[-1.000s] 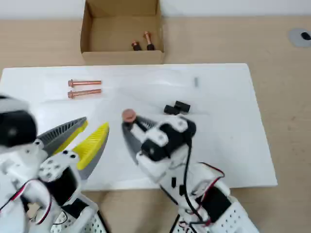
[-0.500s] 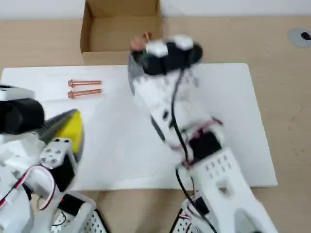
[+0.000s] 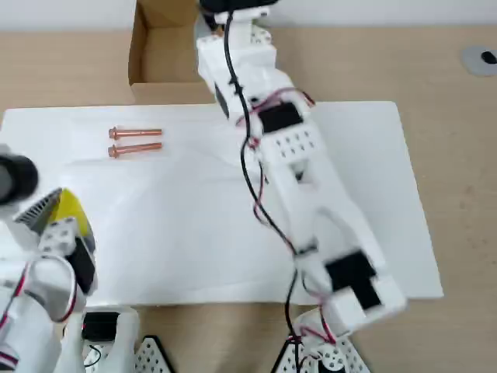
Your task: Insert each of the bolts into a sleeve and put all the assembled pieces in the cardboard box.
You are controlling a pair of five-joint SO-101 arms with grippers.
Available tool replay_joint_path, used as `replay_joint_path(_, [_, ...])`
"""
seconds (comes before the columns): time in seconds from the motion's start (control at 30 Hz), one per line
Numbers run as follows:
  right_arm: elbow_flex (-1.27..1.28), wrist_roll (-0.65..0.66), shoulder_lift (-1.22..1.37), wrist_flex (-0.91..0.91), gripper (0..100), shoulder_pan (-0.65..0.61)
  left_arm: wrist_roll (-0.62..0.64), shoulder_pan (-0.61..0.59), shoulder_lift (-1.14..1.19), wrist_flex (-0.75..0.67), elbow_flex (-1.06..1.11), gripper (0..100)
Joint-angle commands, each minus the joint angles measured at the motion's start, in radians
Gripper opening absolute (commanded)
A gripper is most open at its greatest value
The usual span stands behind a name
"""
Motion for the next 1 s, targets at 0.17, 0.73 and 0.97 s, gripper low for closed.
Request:
replay_joint_path(0.17, [-0.567,-0.008,0.452,-0.006,0.9,0.073,-0.114,-0.015,-0.245,-0.015,0.19,1])
replay_joint_path(0.73, [-1.233,-0.003,1.081,0.295,1.0,0.085,-0.132,-0.015,-0.664,-0.331,0.546,1])
replay_joint_path(0.97, [-1.288,-0.002,1.136,0.42,1.2,0.085,-0.132,-0.015,-0.659,-0.327,0.562,1])
